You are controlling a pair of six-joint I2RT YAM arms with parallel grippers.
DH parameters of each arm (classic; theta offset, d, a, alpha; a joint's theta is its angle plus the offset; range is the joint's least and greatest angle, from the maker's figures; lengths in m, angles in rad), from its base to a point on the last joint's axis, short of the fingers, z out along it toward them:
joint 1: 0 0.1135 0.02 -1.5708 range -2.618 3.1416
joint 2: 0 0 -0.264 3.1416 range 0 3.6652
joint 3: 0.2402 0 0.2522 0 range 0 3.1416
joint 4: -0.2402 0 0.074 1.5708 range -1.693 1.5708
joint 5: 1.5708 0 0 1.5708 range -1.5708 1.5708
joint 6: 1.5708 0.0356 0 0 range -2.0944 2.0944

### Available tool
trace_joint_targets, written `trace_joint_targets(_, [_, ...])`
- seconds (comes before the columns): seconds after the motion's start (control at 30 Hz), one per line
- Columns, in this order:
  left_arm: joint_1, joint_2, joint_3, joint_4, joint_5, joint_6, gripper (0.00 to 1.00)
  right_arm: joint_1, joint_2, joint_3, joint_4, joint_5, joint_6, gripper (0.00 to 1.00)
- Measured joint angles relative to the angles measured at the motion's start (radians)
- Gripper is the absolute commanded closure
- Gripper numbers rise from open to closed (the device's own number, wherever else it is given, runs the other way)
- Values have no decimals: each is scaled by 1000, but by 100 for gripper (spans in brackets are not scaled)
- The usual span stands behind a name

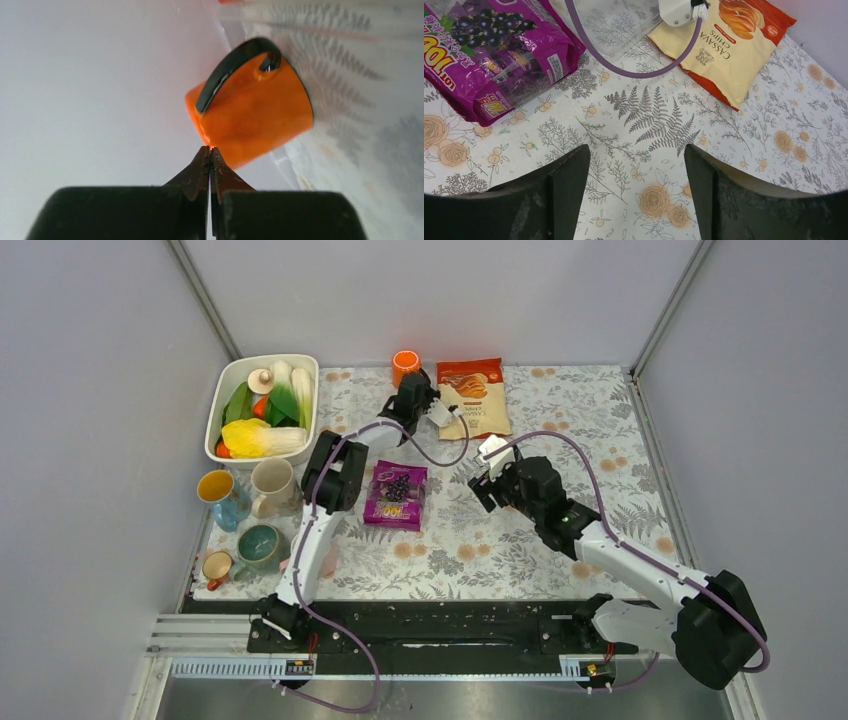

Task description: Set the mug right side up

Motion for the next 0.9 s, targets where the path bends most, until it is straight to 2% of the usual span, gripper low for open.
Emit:
trace_joint_targets(0.27, [0, -299, -261, -85, -35, -309, 100, 0, -37, 0, 0, -9, 24, 22])
trace_joint_targets(0.3, [0, -321, -268, -102, -38, -339, 92, 0, -41, 0, 0, -13, 27, 22])
trace_joint_targets(0.37, [0, -329, -225, -173, -40, -417, 59, 0, -47, 0, 0, -31, 32, 22])
trace_joint_targets(0.43, [0, -297, -101, -310, -37, -527, 33, 0, -51, 0, 0, -41, 36, 22])
trace_joint_targets(0.47, [1, -271, -19, -365, -35, -585, 25, 0, -53, 0, 0, -45, 38, 22])
trace_joint_targets(0.57, [1, -220, 169, -444, -26, -757, 16, 0, -54, 0, 0, -58, 43, 22])
trace_joint_targets(0.67, [-3, -220, 212, -439, -3, -824, 10, 0, -54, 0, 0, -60, 43, 22])
trace_joint_targets(0.77, [-6, -186, 224, -398, 8, -752, 8, 0, -54, 0, -1, -61, 43, 22])
trace_joint_targets(0.9, [-8, 10, 390, -330, 6, -588, 5, 0, -54, 0, -2, -60, 43, 22])
